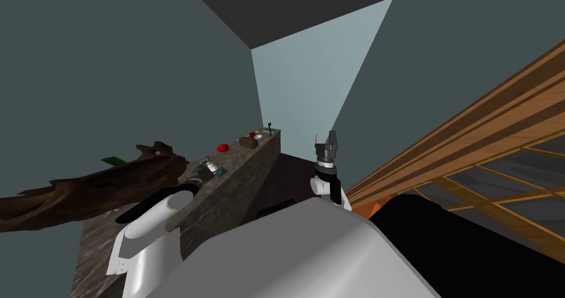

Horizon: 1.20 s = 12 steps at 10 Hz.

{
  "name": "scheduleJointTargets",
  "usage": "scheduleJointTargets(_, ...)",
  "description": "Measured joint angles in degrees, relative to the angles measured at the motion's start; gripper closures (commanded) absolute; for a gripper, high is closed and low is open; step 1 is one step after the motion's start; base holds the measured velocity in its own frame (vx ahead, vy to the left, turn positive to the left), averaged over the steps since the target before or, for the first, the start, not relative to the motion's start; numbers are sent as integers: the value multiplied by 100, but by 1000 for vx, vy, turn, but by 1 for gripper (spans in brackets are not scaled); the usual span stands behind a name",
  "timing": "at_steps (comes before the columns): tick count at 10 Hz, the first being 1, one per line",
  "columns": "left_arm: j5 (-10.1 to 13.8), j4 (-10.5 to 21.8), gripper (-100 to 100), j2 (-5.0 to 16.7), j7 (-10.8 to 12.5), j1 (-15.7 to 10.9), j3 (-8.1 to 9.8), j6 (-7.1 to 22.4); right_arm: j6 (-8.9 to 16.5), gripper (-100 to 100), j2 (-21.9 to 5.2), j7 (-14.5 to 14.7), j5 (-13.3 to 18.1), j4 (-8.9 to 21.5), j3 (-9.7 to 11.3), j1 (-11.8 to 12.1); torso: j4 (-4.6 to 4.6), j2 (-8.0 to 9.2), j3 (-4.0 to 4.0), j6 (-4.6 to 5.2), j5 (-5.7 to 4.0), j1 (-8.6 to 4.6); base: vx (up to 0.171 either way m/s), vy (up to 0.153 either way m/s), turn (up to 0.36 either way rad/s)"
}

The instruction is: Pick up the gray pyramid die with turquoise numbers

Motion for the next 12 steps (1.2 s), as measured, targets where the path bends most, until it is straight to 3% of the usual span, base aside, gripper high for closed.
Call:
scheduleJointTargets(3, 164, 158, -100, -37, 45, -88, 257, 467, 0, 0, 0, 0, 0, 0, 0, 0, 0, 0, 0, 0, 0, 3, 53, 14, -25)
scheduleJointTargets(6, 304, 406, -100, -217, 81, -157, 537, 995, 0, 0, 0, 0, 0, 0, 0, 0, -2, -10, -6, -1, 3, 13, 74, 43, -13)
scheduleJointTargets(10, 423, 864, -100, -420, 82, -242, 823, 1395, 0, 0, -1, 0, 0, 0, -1, 0, -3, -9, -6, -2, 8, 37, 67, 75, -2)
scheduleJointTargets(11, 424, 877, 0, -428, 76, -240, 827, 1400, 0, 0, 0, 0, 0, 0, -1, 0, 0, 3, 1, -1, 5, 20, 6, 9, -1)
scheduleJointTargets(12, 424, 876, -100, -427, 77, -241, 827, 1400, 0, 0, 0, 0, 0, 0, 0, 0, 3, 13, 7, -1, 1, 6, 28, 12, -23)
